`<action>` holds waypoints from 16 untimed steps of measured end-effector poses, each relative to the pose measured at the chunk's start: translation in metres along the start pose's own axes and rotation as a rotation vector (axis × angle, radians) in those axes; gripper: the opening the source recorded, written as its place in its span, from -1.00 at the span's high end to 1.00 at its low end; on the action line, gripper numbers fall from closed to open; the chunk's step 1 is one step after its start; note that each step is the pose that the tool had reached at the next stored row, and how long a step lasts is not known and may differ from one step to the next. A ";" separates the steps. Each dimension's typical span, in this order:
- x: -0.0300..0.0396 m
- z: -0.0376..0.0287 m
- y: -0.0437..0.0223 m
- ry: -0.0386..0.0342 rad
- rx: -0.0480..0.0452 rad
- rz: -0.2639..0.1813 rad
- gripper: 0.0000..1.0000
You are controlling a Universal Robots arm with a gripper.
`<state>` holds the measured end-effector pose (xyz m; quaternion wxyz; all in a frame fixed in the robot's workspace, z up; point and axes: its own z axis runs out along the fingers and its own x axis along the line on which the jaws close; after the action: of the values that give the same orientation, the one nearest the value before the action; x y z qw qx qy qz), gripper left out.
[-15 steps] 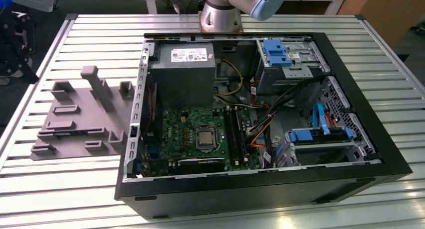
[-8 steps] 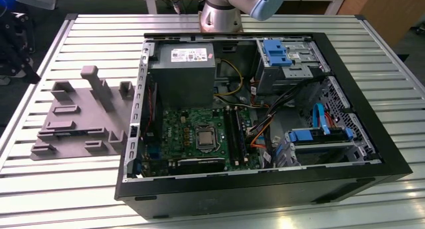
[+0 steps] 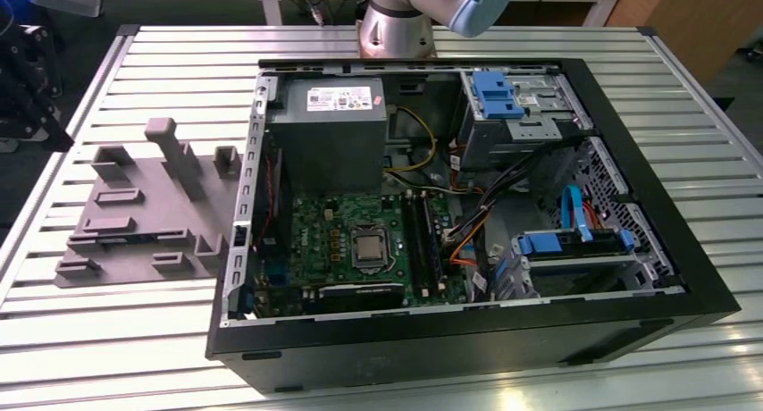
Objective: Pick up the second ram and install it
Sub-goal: 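Pick up the second ram and move it above second insertion slot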
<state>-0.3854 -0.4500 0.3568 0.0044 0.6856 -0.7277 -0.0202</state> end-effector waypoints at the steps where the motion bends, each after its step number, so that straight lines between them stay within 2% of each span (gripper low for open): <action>1: 0.0000 0.0000 0.0000 0.0000 0.0000 0.000 0.67; 2: 0.0000 0.0000 0.0000 0.0000 0.0000 0.000 0.67; 4: 0.0001 0.0003 0.0000 0.0000 0.0001 0.000 0.42; 6: 0.0002 0.0019 0.0000 -0.0002 0.0003 0.000 0.42; 7: 0.0003 0.0029 -0.0001 0.0000 0.0002 0.000 0.29; 16: 0.0028 0.0183 -0.0006 0.0000 0.0004 0.000 0.29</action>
<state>-0.3856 -0.4524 0.3384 0.0042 0.6857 -0.7276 -0.0201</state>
